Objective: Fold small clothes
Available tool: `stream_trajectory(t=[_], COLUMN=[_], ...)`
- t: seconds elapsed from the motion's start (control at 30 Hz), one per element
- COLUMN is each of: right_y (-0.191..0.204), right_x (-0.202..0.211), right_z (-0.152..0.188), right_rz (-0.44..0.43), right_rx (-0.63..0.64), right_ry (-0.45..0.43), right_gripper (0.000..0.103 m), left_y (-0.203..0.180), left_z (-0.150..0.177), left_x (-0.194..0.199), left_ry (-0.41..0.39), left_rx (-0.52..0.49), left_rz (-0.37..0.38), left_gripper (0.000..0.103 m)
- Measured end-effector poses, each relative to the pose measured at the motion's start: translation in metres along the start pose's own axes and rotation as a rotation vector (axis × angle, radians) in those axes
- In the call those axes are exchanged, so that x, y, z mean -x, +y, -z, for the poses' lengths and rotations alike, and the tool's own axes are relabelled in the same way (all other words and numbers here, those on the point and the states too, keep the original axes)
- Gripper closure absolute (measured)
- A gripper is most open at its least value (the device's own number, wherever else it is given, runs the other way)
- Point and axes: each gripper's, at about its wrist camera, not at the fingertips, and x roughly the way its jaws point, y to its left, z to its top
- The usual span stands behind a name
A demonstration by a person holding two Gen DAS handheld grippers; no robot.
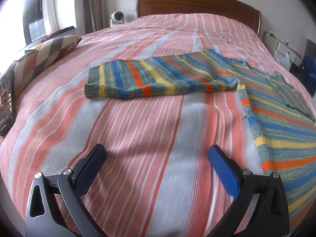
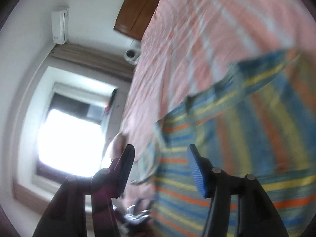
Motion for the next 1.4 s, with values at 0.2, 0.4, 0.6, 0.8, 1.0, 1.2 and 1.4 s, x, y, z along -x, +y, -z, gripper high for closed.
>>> stream_trajectory(t=[0.2, 0.4, 0.6, 0.8, 1.0, 1.2, 1.4], right_y=[-0.072, -0.085, -0.072, -0.089, -0.113, -0.119, -0.124], right_x=[0.04, 0.086, 0.151, 0.181, 0.186, 0.183, 0.182], right_z=[0.018, 0.07, 0.135, 0.177, 0.182, 0.185, 0.185], right_rz=[0.288, 0.427, 0.664, 0.802, 0.821, 0.817, 0.788], right_rx=[-0.021, 0.177, 0.443, 0.48, 0.405, 0.418, 0.419], right_ry=[0.023, -0.093, -0.244, -0.311, -0.356, -0.361, -0.358], right_gripper=[0.047, 0.046, 0.039, 0.038, 0.033, 0.026, 0.022], left_y=[-0.002, -0.003, -0.004, -0.006, -0.006, -0.004, -0.003], left_z=[0.0, 0.0, 0.0, 0.001, 0.001, -0.001, -0.007], left_x=[0.0, 0.001, -0.001, -0.001, -0.001, 0.0, 0.016], left_ry=[-0.004, -0.011, -0.011, -0.014, -0.01, 0.026, 0.066], left_rx=[-0.009, -0.018, -0.02, -0.025, -0.026, -0.032, -0.016], left_rz=[-0.012, -0.027, -0.033, -0.044, -0.043, -0.019, 0.08], left_gripper=[0.0, 0.0, 0.0, 0.0, 0.0, 0.0, 0.001])
